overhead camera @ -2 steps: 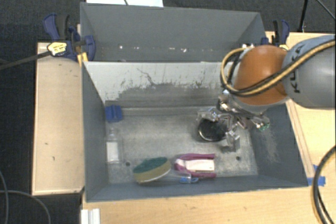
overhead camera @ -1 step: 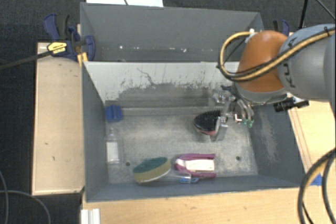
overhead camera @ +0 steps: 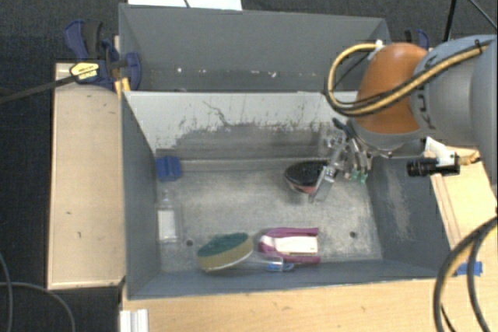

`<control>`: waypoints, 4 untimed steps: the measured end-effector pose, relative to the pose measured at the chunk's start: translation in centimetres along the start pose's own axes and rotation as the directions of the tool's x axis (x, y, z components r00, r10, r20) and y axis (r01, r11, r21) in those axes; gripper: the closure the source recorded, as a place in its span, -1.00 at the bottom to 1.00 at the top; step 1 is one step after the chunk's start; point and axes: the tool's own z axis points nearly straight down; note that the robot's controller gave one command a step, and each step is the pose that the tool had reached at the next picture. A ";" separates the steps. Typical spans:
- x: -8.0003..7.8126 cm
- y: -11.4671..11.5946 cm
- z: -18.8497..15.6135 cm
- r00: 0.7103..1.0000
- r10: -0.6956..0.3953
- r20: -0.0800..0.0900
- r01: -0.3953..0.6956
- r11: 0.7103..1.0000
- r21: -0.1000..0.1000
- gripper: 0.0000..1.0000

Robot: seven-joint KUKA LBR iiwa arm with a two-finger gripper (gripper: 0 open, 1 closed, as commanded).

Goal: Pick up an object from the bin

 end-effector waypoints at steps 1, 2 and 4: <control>0.0 0.9 3.1 0.988 0.154 -0.008 -0.154 0.988 0.002 -1.00; -0.6 -2.2 3.0 1.000 -0.009 -0.006 0.009 1.000 0.002 -1.00; -0.7 -2.0 -1.7 1.000 -0.016 0.000 0.016 1.000 0.000 1.00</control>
Offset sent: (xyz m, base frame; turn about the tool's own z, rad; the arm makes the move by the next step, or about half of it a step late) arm 0.0036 0.0077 -0.0304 0.1562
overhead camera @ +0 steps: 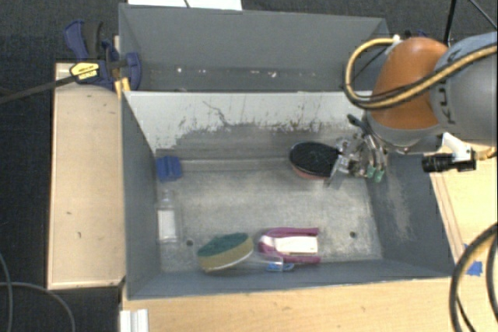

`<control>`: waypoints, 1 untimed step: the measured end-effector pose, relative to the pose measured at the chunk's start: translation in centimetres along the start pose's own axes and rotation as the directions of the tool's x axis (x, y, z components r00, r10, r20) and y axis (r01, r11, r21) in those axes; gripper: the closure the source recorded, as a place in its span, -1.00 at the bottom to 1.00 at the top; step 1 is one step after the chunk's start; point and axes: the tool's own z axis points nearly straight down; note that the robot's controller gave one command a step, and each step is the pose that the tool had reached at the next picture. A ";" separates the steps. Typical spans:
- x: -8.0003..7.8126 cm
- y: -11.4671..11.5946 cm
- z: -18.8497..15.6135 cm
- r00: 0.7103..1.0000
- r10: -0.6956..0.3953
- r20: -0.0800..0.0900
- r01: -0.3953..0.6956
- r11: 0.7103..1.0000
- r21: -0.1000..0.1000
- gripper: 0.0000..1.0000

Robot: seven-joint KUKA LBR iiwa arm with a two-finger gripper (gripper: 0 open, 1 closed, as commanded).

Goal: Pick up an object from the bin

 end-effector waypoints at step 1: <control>-0.1 0.0 -3.5 1.000 -0.004 -0.001 0.004 1.000 0.000 1.00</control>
Offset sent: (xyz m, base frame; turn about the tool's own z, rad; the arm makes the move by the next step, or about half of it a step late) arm -0.0001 -0.0002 0.0322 0.0000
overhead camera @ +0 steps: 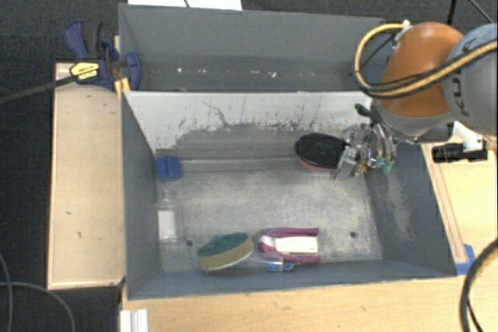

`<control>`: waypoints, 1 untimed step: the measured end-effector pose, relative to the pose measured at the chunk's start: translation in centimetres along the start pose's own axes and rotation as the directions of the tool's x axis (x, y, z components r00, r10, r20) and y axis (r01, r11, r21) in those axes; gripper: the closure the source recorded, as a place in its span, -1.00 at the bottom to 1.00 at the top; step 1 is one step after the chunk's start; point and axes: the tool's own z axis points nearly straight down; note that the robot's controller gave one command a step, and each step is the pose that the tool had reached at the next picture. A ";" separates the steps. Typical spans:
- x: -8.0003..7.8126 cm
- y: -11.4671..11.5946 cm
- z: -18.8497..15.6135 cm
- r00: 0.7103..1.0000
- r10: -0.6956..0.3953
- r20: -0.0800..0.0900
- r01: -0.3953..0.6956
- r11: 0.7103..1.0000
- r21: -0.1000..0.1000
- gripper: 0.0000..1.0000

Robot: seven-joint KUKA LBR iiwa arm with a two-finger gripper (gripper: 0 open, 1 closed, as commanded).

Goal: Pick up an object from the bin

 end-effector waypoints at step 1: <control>-0.1 0.0 -0.6 1.000 -0.003 -0.001 0.003 1.000 0.001 1.00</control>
Offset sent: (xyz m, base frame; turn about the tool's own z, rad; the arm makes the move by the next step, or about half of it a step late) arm 0.0002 -0.0001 0.0057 0.0000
